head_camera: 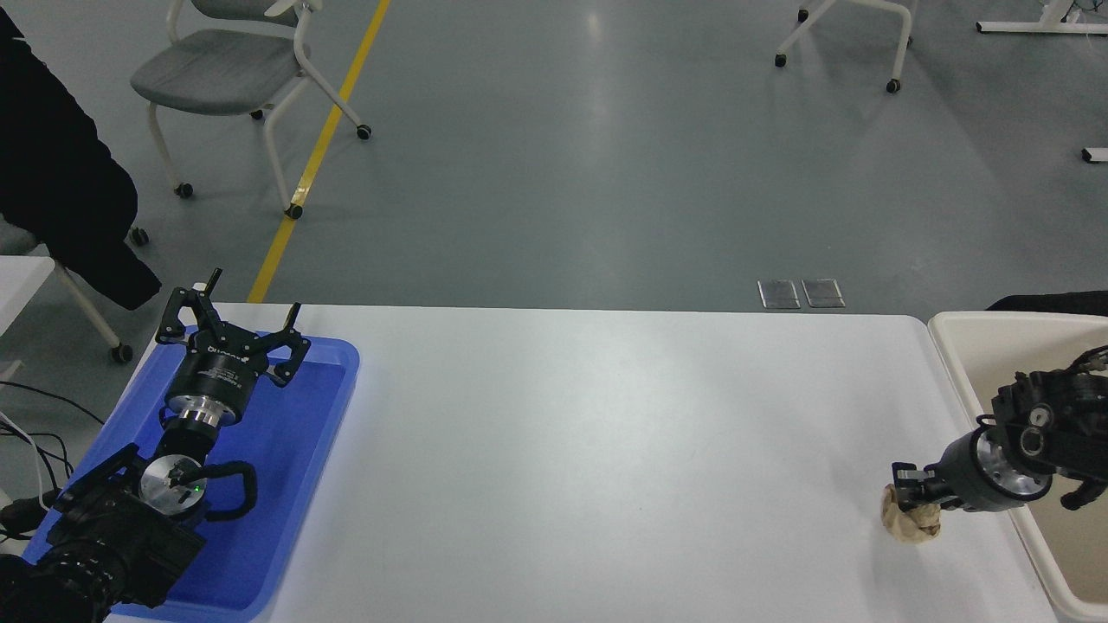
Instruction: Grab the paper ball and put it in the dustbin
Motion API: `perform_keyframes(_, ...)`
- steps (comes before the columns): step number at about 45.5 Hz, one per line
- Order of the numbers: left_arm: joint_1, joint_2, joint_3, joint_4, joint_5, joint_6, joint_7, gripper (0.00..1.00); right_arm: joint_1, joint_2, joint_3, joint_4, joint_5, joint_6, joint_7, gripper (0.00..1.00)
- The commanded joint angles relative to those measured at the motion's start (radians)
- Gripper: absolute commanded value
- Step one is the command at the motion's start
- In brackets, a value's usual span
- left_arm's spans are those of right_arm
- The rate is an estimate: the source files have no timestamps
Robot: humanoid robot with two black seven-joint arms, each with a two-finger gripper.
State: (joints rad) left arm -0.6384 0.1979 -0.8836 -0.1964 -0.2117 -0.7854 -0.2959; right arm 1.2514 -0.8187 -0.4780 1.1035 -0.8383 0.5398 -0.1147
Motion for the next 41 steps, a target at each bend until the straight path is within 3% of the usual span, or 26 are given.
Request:
perform_keyframes(1, 0.0, 0.0, 0.0, 0.002, 0.0, 0.0, 0.0, 1.0, 0.365, -0.099, -0.282, 0.163, 0.111, 0.031, -0.002, 0.0)
perform_keyframes(10, -0.001, 0.0, 0.0, -0.001, 0.0, 0.0, 0.0, 1.0, 0.723, -0.042, -0.591, 0.254, 0.206, 0.054, 0.0, 0.0)
perform_keyframes(25, -0.001, 0.001, 0.0, -0.001, 0.0, 0.0, 0.0, 1.0, 1.003, 0.099, -0.768, 0.354, 0.329, 0.082, -0.003, 0.0)
perform_keyframes(41, 0.0, 0.001, 0.0, -0.001, 0.0, 0.0, 0.0, 1.0, 1.002, 0.092, -0.846, 0.316, 0.291, 0.08, -0.005, 0.0)
